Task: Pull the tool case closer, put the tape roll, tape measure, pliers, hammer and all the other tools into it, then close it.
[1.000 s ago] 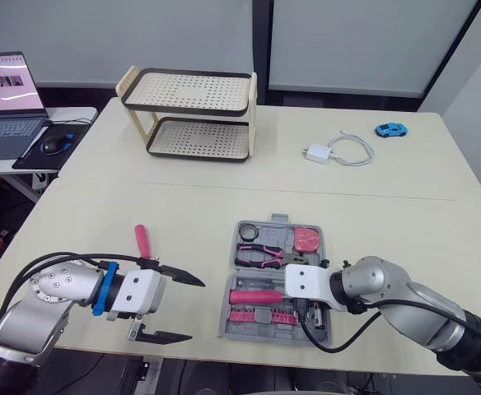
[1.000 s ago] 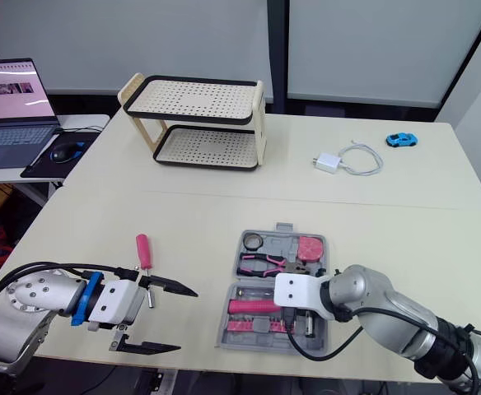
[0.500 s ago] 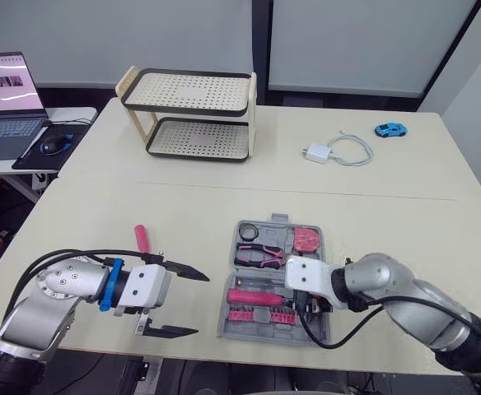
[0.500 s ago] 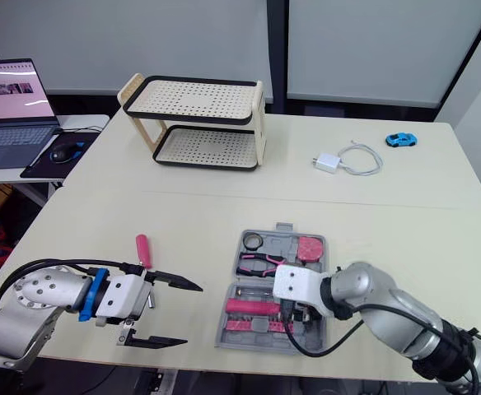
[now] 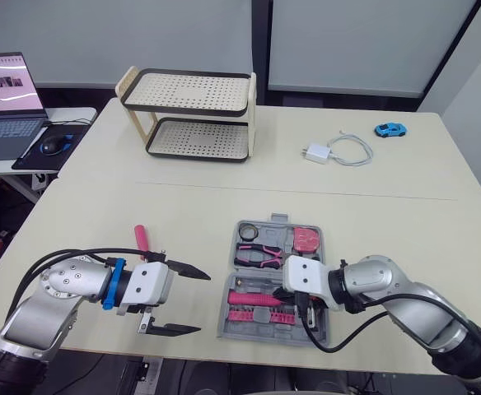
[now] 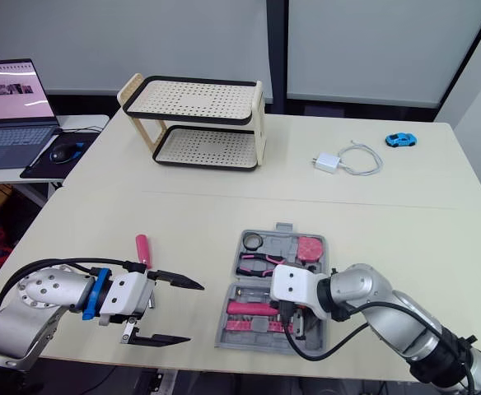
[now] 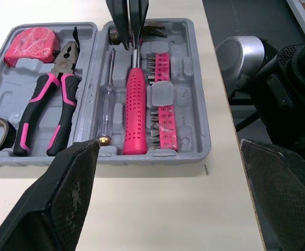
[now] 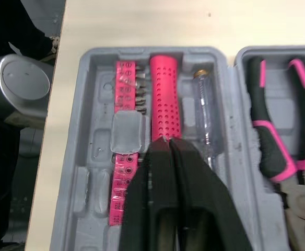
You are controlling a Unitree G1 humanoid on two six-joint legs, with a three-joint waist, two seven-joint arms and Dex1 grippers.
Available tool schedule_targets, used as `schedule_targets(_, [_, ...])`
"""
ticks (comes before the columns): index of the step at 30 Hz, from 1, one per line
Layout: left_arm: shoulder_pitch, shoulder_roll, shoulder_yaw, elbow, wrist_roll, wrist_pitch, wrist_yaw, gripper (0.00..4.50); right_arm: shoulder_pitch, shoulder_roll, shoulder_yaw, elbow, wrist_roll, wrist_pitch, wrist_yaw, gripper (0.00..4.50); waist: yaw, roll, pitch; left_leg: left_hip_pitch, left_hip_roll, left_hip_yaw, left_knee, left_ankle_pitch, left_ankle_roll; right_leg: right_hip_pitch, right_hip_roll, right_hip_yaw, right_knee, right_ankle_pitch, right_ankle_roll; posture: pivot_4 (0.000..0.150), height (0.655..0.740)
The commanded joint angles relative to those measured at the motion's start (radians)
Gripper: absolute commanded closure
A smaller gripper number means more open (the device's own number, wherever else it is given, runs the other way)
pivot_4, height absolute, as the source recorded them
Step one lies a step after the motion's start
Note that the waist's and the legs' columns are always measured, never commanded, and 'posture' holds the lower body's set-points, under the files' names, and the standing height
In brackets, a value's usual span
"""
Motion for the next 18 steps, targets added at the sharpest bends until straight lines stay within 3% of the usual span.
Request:
schedule_targets(1, [-0.003,0.002,0.011,-0.014,-0.009,0.005,0.008,0.00,0.001,0.005,0.027,0.027,-0.041,-0.053,-0.004,4.49,0.000,0.000,0.000,0.000,0.000,0.000,0.000,0.000,0.000,0.000,0.000,0.000,0.000,0.000,0.000,0.150,0.7350])
schedule_targets(13, [0.006,0.002,0.013,-0.027,-0.013,0.021,0.020,0.00,0.029,0.013,0.082,0.153,-0.099,0.007,-0.010,4.49,0.000,0.000,-0.001,0.001,0.000,0.000,0.000,0.000,0.000,0.001,0.000,0.000,0.000,0.000,0.000,0.150,0.7350])
schedule_targets(18, [0.018,-0.002,0.021,-0.033,-0.021,0.036,0.037,0.00,0.031,0.028,0.068,0.157,-0.104,-0.065,-0.005,4.49,0.000,-0.002,-0.002,0.003,0.000,0.000,0.000,0.000,0.000,0.003,0.000,0.000,0.000,0.000,0.000,0.150,0.7350])
